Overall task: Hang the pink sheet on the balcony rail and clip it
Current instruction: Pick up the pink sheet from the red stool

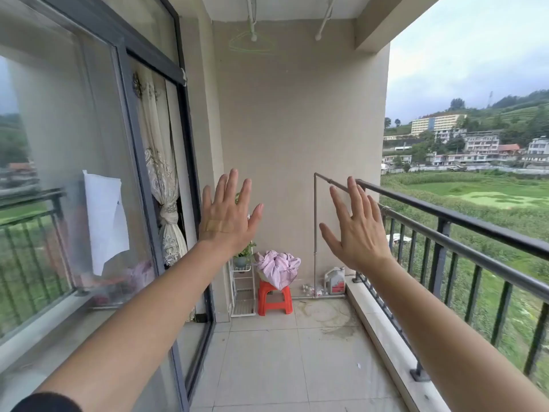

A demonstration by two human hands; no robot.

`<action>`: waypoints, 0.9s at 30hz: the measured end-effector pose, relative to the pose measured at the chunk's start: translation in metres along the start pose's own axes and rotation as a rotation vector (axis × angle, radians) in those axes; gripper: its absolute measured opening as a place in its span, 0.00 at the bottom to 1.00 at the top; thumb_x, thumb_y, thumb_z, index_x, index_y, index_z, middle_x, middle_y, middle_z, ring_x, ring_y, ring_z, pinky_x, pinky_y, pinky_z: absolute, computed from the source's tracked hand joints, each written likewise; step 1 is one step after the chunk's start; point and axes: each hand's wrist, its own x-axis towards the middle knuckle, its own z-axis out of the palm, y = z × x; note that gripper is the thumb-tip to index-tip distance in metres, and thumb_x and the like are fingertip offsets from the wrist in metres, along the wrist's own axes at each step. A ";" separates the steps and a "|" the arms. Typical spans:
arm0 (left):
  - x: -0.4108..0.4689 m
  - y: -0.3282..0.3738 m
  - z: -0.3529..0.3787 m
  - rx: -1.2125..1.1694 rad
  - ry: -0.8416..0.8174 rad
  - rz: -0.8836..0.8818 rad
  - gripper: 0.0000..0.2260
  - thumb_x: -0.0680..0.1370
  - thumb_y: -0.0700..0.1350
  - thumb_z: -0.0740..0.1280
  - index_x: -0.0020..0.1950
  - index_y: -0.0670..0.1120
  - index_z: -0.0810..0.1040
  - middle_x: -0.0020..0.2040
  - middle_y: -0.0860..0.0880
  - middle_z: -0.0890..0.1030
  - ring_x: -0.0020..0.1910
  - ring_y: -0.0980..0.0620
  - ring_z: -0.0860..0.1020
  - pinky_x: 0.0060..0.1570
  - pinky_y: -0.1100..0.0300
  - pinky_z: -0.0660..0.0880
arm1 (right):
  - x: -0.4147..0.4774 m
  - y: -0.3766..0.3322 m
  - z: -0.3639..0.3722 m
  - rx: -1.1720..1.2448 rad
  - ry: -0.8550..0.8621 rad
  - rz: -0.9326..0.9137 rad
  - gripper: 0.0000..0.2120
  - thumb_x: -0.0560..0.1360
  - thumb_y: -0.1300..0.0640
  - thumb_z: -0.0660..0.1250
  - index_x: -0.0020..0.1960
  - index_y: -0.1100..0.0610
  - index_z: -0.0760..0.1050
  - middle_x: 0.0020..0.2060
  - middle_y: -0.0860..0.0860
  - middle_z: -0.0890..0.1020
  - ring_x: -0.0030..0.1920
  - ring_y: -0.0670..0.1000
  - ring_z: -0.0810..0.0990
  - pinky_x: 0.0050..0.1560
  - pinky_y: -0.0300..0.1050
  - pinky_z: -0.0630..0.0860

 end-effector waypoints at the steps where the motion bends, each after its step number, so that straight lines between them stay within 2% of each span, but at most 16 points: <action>1: -0.001 0.002 0.006 -0.012 -0.017 -0.015 0.27 0.82 0.60 0.48 0.77 0.47 0.59 0.79 0.42 0.55 0.77 0.42 0.55 0.73 0.40 0.53 | -0.001 0.002 0.008 0.010 -0.012 0.018 0.36 0.80 0.38 0.53 0.81 0.54 0.49 0.79 0.61 0.48 0.78 0.61 0.53 0.76 0.59 0.54; 10: 0.011 -0.036 0.139 0.007 -0.119 -0.045 0.30 0.80 0.62 0.43 0.77 0.47 0.58 0.79 0.42 0.55 0.76 0.43 0.58 0.72 0.40 0.56 | 0.004 -0.004 0.156 0.061 -0.159 0.070 0.36 0.79 0.40 0.56 0.81 0.54 0.49 0.79 0.62 0.51 0.77 0.63 0.58 0.75 0.58 0.58; 15: 0.050 -0.085 0.234 -0.008 -0.140 -0.066 0.30 0.80 0.61 0.45 0.76 0.46 0.62 0.78 0.41 0.58 0.74 0.42 0.61 0.70 0.40 0.58 | 0.051 -0.032 0.273 0.090 -0.240 0.062 0.36 0.79 0.40 0.55 0.81 0.54 0.48 0.79 0.62 0.51 0.77 0.63 0.58 0.75 0.58 0.59; 20: 0.096 -0.134 0.318 -0.015 -0.236 -0.062 0.33 0.79 0.62 0.39 0.78 0.47 0.58 0.79 0.42 0.54 0.76 0.43 0.57 0.72 0.41 0.56 | 0.103 -0.061 0.376 0.084 -0.395 0.047 0.36 0.79 0.39 0.53 0.81 0.53 0.47 0.79 0.61 0.50 0.77 0.61 0.57 0.74 0.58 0.59; 27: 0.177 -0.156 0.457 -0.098 -0.322 -0.082 0.31 0.80 0.62 0.42 0.78 0.48 0.57 0.79 0.43 0.53 0.76 0.43 0.57 0.72 0.41 0.57 | 0.172 -0.044 0.497 0.057 -0.467 0.057 0.34 0.78 0.40 0.55 0.80 0.54 0.54 0.77 0.62 0.58 0.74 0.61 0.64 0.71 0.57 0.65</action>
